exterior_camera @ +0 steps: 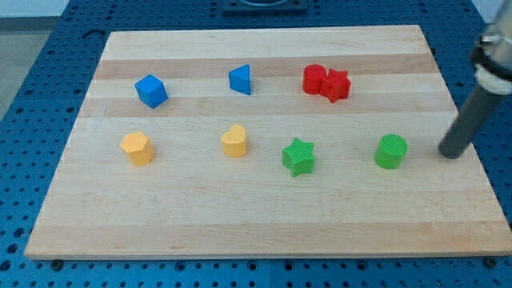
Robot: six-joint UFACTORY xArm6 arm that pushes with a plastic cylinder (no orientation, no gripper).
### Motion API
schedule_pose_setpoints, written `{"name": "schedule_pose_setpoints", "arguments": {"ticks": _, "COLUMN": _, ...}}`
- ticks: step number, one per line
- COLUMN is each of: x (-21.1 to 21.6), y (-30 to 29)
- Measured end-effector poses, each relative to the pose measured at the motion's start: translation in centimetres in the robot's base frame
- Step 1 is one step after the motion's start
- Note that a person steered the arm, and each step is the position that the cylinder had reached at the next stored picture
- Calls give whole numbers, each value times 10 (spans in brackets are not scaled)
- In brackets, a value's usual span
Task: Move the yellow heart along with the yellow hexagon left a bit
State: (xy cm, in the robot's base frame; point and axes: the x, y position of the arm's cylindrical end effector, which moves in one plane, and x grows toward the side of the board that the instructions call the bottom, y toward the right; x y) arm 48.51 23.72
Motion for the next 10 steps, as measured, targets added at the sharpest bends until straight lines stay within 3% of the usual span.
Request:
{"name": "schedule_pose_setpoints", "arguments": {"ticks": 1, "x": 0, "y": -62}}
{"name": "schedule_pose_setpoints", "arguments": {"ticks": 3, "x": 3, "y": -130}}
{"name": "schedule_pose_setpoints", "arguments": {"ticks": 5, "x": 5, "y": -93}}
{"name": "schedule_pose_setpoints", "arguments": {"ticks": 7, "x": 33, "y": -118}}
{"name": "schedule_pose_setpoints", "arguments": {"ticks": 8, "x": -11, "y": -73}}
{"name": "schedule_pose_setpoints", "arguments": {"ticks": 9, "x": -55, "y": -74}}
{"name": "schedule_pose_setpoints", "arguments": {"ticks": 10, "x": -55, "y": -128}}
